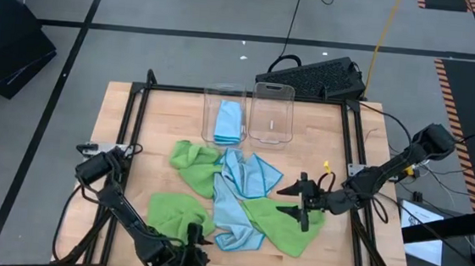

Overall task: Fold microfiber towels
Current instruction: Fold the bottom blue microfiber towel

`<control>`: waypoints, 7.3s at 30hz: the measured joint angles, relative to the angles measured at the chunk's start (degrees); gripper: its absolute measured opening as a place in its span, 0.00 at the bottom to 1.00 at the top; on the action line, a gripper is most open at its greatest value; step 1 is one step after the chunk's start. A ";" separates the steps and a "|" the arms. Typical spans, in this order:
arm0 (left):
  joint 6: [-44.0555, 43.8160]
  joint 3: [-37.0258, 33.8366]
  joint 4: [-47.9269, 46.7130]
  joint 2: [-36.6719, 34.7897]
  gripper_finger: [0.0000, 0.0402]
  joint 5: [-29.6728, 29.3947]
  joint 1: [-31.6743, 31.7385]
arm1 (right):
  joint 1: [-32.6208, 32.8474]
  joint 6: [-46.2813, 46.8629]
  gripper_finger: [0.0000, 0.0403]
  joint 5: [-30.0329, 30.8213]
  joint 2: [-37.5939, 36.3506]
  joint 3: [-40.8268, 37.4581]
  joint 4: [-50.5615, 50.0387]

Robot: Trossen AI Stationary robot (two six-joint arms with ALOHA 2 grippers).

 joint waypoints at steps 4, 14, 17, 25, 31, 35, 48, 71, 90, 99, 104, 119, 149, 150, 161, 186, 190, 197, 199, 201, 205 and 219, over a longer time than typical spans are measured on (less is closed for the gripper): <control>3.35 0.00 0.57 1.87 0.63 -1.08 0.85 | 0.00 1.07 0.63 1.62 0.92 0.00 1.55; 6.98 0.00 -0.11 4.65 0.58 -0.59 4.27 | -0.15 0.90 0.63 4.99 1.06 0.02 2.79; 8.79 0.03 0.49 5.15 0.50 1.63 5.39 | -0.17 0.62 0.63 6.14 1.06 0.04 2.64; 11.57 -0.04 0.07 5.22 0.20 0.86 6.53 | -0.03 0.95 0.63 6.15 1.06 0.07 2.58; 12.92 -0.10 -3.17 4.48 0.02 1.43 6.63 | 0.00 1.13 0.63 6.15 1.06 0.07 2.68; 13.42 -0.11 -5.30 1.24 0.02 0.47 7.42 | -0.02 0.58 0.63 6.44 1.08 0.07 3.69; 16.18 -0.05 -12.55 -17.68 0.02 -6.99 15.28 | -0.13 -11.44 0.63 3.91 5.77 8.29 5.61; 7.39 -0.04 -17.10 -24.65 0.03 -7.27 21.70 | -12.85 -19.47 0.63 -2.07 27.53 29.84 0.49; 11.32 -6.78 -4.81 -24.40 0.01 -9.34 20.41 | -15.52 -18.72 0.41 1.82 30.93 39.73 -14.81; 13.80 -6.75 -1.70 -24.42 0.04 -9.10 20.37 | -15.76 -18.60 0.05 -2.03 30.93 39.69 -16.11; 15.45 -6.75 -1.22 -24.42 0.01 -8.83 20.37 | -15.74 -17.97 0.02 -1.97 30.93 39.43 -16.70; 12.64 -8.15 -0.90 -24.44 0.45 -8.97 20.33 | -11.92 -20.36 0.01 9.21 25.22 39.30 -27.21; 1.03 -17.03 -0.98 -25.82 0.28 -22.16 22.20 | 0.77 -47.17 0.01 22.66 8.64 39.36 -24.30; 2.31 -17.03 0.22 -26.61 0.28 -22.09 21.48 | 0.83 -47.13 0.01 22.97 8.64 39.36 -24.83; 10.27 -17.00 13.96 -31.16 0.30 -18.13 15.02 | 0.87 -40.03 0.01 23.68 8.90 33.94 -26.67; 19.56 -16.98 32.63 -22.87 0.09 -5.70 22.18 | 1.49 -41.52 0.01 23.05 8.90 27.39 -17.16; 19.80 -16.98 31.99 -22.87 0.05 -5.82 21.55 | 1.49 -41.12 0.01 25.25 8.88 27.39 -17.10; 12.88 -16.98 28.34 -22.87 0.21 -6.59 21.14 | 1.49 -41.06 0.01 25.14 8.90 27.39 -16.26; 12.36 -16.98 28.05 -22.87 0.30 -7.48 20.19 | 1.49 -41.06 0.01 25.14 8.90 27.39 -15.98; 10.76 -16.98 26.17 -22.87 0.39 -10.32 19.54 | 1.49 -41.06 0.01 25.12 8.90 27.39 -15.86; 6.54 -16.98 21.15 -22.87 0.49 -12.77 20.55 | 1.49 -41.06 0.01 25.01 8.90 27.39 -15.85; 27.18 -16.98 24.98 -22.87 0.02 -8.03 15.70 | 1.49 -41.84 0.01 25.58 8.90 27.39 -16.08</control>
